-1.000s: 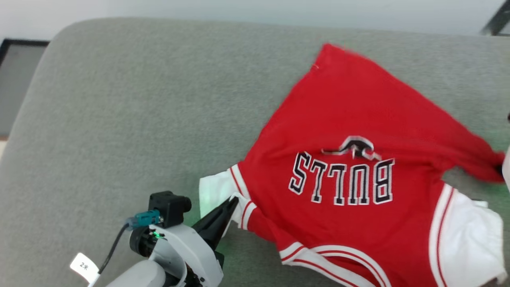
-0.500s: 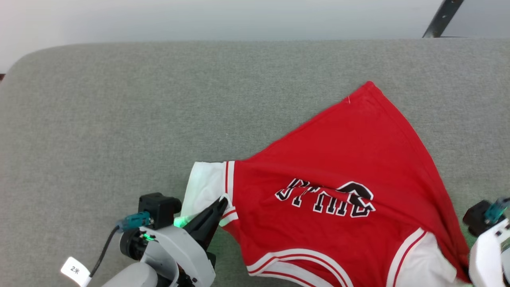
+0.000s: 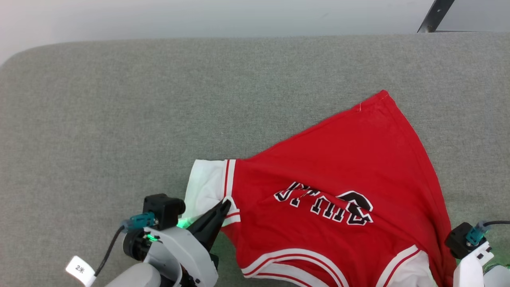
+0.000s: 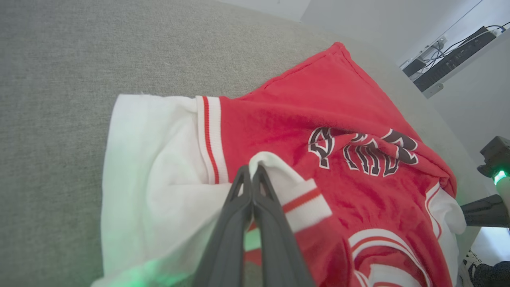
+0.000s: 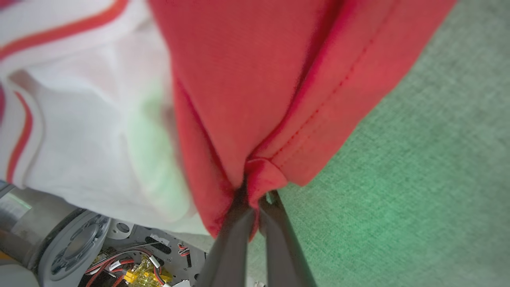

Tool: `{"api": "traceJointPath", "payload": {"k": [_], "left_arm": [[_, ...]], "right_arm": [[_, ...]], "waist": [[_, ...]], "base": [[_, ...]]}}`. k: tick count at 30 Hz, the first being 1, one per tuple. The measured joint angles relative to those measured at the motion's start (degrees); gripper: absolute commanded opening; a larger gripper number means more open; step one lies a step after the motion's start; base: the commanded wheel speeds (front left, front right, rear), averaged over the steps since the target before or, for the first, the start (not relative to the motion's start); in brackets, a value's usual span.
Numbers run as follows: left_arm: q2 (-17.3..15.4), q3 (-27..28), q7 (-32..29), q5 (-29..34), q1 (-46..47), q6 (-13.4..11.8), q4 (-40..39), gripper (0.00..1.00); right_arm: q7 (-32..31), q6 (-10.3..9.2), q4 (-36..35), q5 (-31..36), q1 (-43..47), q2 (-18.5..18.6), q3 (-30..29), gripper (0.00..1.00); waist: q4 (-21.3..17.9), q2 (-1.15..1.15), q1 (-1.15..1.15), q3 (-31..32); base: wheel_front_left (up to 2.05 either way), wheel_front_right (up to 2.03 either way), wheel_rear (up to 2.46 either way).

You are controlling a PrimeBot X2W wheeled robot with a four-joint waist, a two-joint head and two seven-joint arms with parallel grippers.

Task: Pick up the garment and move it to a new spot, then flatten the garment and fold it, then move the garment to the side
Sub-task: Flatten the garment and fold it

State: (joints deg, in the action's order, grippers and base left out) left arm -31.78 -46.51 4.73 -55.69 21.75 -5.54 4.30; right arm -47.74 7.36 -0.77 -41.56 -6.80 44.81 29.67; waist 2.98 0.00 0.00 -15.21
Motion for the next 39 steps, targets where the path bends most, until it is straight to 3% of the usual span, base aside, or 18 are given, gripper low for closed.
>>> {"api": "traceJointPath", "payload": {"k": [4, 10, 16, 21, 25, 29, 36, 37, 38, 39], "left_arm": [[0.13, -0.05, 0.20, 0.10, 0.01, -0.02, 0.01, 0.00], [0.20, -0.07, 0.68, 0.78, 0.23, -0.56, -0.94, 0.00], [1.16, -0.53, 0.51, 1.75, 2.30, -0.43, -1.40, 0.00], [2.48, -0.45, 0.97, 1.99, 4.30, 0.47, -0.56, 0.00], [3.39, -0.63, 1.46, 2.02, 5.15, 1.10, 0.56, 0.00], [4.74, -0.94, 1.96, 2.29, 6.27, 2.00, 1.74, 0.00], [5.70, -0.93, 2.89, 2.29, 7.27, 2.60, 3.03, 0.00], [5.70, -0.91, 3.05, 2.27, 7.27, 2.66, 3.14, 0.00], [5.71, -0.87, 3.12, 2.27, 7.30, 2.86, 3.25, 0.00], [5.73, -0.86, 3.20, 2.25, 7.31, 2.86, 3.34, 0.00]], "right_arm": [[1.30, 0.27, -2.79, -0.78, 0.31, -1.16, -4.66, 1.00], [-0.20, 0.18, -10.05, -0.64, -8.34, -0.87, -15.60, 1.00], [-0.79, 0.18, -7.73, 3.52, -21.11, -2.56, -19.34, 1.00], [2.03, 0.18, 0.94, 9.55, -32.23, -3.09, -11.73, 1.00], [3.81, 0.18, 9.47, 9.53, -39.14, -5.28, -3.75, 1.00], [3.82, 0.18, 15.72, 8.66, -42.92, -5.22, 3.92, 1.00], [4.31, 0.19, 21.14, 5.43, -47.43, -3.19, 9.78, 1.00], [4.22, 0.20, 21.42, 4.85, -47.91, -2.87, 10.47, 0.86], [4.12, 0.20, 21.56, 4.03, -48.32, -2.49, 11.16, 0.53], [4.12, 0.20, 21.75, 3.35, -48.78, -2.22, 11.81, 0.42]], "waist": [[-0.11, 0.00, 0.00, -0.01], [0.07, 0.00, 0.00, -1.06], [1.56, 0.00, 0.00, -3.33], [3.22, 0.00, 0.00, -6.19], [4.58, 0.00, 0.00, -8.43], [6.27, 0.00, 0.00, -10.07], [8.58, 0.00, 0.00, -11.90], [8.73, 0.00, 0.00, -12.07], [8.84, 0.00, 0.00, -12.18], [8.89, 0.00, 0.00, -12.25]], "base": [[0.00, 0.00, 0.00], [0.00, 0.00, 0.00], [0.00, 0.00, 0.00], [0.00, 0.00, 0.00], [0.00, 0.00, 0.00], [0.00, 0.00, 0.00], [0.00, 0.00, 0.00], [0.00, 0.00, 0.00], [0.00, 0.00, 0.00], [0.00, 0.00, 0.00]]}}
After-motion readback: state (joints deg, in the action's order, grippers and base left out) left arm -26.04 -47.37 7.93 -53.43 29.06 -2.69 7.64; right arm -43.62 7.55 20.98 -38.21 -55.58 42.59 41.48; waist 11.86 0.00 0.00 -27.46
